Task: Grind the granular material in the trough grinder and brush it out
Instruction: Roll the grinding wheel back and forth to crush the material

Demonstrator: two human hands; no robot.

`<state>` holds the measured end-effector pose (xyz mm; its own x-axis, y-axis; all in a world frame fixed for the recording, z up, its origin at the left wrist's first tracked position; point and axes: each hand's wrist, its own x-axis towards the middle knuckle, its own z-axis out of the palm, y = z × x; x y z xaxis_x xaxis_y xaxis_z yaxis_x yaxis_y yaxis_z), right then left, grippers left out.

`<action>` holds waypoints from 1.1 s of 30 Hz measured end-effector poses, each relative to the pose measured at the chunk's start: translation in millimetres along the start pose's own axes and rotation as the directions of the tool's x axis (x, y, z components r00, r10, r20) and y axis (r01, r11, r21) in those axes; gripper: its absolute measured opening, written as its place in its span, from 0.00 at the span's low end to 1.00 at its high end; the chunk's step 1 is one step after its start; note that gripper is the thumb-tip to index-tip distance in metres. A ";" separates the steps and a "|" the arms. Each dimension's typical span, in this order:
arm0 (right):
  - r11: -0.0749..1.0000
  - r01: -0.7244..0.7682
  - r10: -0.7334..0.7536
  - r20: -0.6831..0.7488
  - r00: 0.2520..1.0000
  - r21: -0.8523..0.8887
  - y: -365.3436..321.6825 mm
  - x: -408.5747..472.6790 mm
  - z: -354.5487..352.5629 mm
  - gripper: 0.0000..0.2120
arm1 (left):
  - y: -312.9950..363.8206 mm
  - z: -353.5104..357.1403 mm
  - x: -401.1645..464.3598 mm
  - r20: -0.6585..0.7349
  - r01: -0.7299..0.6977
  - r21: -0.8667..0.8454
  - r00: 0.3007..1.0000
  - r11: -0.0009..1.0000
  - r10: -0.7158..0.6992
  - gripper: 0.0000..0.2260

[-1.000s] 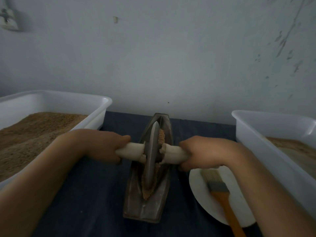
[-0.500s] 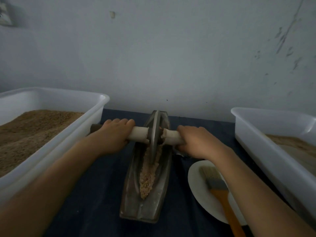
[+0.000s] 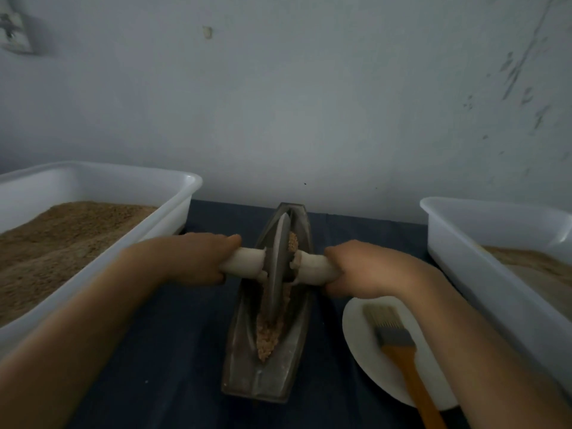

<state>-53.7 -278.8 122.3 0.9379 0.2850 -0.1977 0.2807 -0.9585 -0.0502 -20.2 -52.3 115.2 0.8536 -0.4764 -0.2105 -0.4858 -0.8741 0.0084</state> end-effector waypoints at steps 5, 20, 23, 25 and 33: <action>0.998 0.050 -0.047 0.120 0.992 -0.023 -6.4 -19.5 -9.6 0.13 | -1.3 -10.1 -18.4 0.197 -0.024 -0.077 0.980 0.997 0.039 0.13; 0.981 -0.054 -0.043 -0.482 0.875 -0.186 25.3 40.0 28.6 0.12 | -10.9 33.2 43.6 -0.559 0.093 0.141 0.829 0.986 0.002 0.15; 0.976 -0.076 -0.046 -0.528 0.848 -0.206 22.9 40.3 32.2 0.12 | -11.0 33.3 41.2 -0.538 0.080 0.125 0.843 0.989 0.000 0.16; 0.981 -0.070 -0.023 -0.464 0.886 -0.183 20.7 35.5 29.4 0.11 | -8.8 27.8 36.8 -0.471 0.093 0.136 0.882 0.986 -0.018 0.16; 1.000 0.003 -0.004 0.034 0.999 0.023 -1.0 -4.6 -1.8 0.11 | -0.2 -0.6 -7.4 0.036 -0.026 -0.022 0.999 0.999 0.027 0.15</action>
<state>-57.9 -279.1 125.1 0.9295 0.2881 -0.2304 0.2786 -0.9576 -0.0733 -26.3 -48.7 117.3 0.8328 -0.4961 -0.2457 -0.5036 -0.8632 0.0358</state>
